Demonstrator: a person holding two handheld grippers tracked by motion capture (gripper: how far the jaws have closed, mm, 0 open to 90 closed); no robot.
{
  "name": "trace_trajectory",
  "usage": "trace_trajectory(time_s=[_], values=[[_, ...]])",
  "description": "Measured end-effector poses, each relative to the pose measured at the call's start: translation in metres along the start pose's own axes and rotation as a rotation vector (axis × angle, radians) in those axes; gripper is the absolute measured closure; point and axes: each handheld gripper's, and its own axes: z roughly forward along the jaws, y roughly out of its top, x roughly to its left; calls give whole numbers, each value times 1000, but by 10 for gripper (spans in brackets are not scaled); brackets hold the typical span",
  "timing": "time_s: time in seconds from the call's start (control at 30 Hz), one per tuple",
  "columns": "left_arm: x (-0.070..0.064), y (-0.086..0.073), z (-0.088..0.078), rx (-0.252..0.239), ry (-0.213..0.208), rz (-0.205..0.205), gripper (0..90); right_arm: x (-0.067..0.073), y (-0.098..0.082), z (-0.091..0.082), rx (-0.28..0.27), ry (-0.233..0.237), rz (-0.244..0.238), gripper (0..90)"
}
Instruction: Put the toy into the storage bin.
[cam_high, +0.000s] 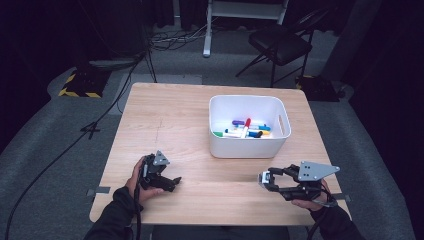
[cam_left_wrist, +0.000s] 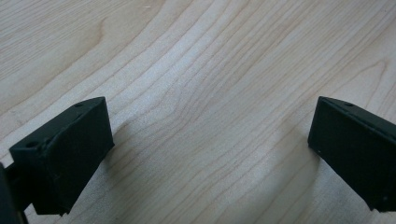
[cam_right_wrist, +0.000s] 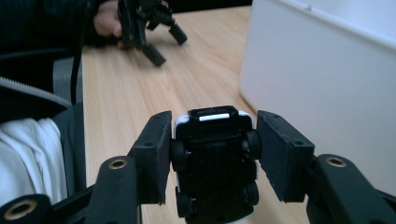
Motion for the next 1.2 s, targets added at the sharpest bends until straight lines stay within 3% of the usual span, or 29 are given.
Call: trace_trajectory(time_s=[0.43, 0.97, 1.2], values=[[0, 0, 0, 1, 0, 1, 1, -16, 44, -16, -6, -70, -30, 477], [0, 0, 0, 0, -1, 1, 1, -28, 88, -24, -23, -101, -73, 477], [0, 0, 0, 0, -1, 1, 1, -37, 101, -24, -29, -118, -69, 477]])
